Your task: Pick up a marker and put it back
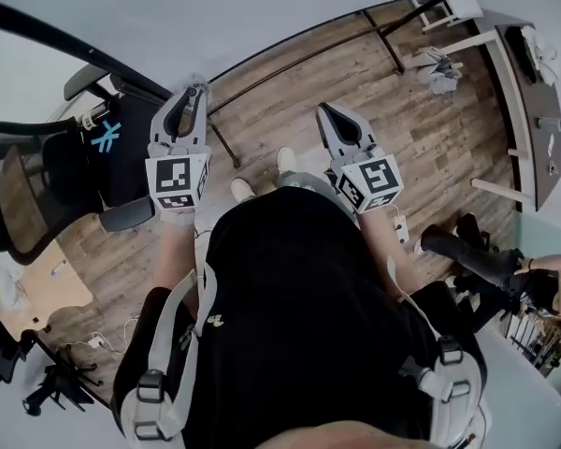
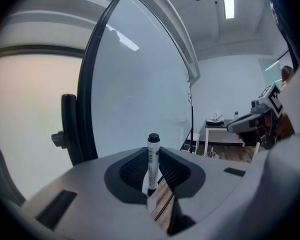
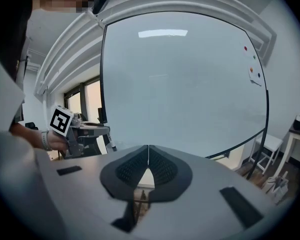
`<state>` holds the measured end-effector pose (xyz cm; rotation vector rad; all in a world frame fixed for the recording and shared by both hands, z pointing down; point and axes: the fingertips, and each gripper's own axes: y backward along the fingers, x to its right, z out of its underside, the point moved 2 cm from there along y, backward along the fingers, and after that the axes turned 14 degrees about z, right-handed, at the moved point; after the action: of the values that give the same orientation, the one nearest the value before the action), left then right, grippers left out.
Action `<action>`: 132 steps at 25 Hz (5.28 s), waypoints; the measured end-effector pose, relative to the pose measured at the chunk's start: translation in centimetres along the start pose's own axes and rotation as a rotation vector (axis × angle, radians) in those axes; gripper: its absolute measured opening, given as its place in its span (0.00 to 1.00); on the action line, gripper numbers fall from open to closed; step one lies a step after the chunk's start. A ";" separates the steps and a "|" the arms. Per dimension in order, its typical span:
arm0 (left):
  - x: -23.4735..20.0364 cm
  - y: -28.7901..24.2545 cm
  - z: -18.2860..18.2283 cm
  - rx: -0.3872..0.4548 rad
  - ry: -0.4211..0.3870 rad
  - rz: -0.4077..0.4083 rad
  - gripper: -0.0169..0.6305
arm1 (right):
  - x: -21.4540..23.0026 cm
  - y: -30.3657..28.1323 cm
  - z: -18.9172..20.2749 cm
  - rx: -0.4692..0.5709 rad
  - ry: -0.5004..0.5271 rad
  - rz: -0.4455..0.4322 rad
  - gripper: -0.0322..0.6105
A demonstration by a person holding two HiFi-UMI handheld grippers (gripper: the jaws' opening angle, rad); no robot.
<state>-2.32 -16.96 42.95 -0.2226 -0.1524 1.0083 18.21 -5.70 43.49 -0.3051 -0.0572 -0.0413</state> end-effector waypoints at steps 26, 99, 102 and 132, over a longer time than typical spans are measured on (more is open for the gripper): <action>-0.1 -2.5 5.7 -0.109 -0.003 -0.034 0.14 | 2.4 3.4 3.1 -0.067 -0.043 0.119 0.07; 0.1 22.0 5.2 0.016 0.146 -0.549 0.17 | -22.9 -4.1 -2.2 0.005 0.217 -0.703 0.07; -0.1 22.2 5.3 0.019 0.148 -0.545 0.17 | -23.8 -4.2 -2.2 0.003 0.229 -0.721 0.07; 1.0 21.2 4.0 0.060 0.125 -0.465 0.17 | -24.5 -3.0 -1.9 0.014 0.314 -0.766 0.07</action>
<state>-20.06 -4.74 41.47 -0.1833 -0.0552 0.5345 -6.28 -8.34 41.01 -0.2458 0.1404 -0.8463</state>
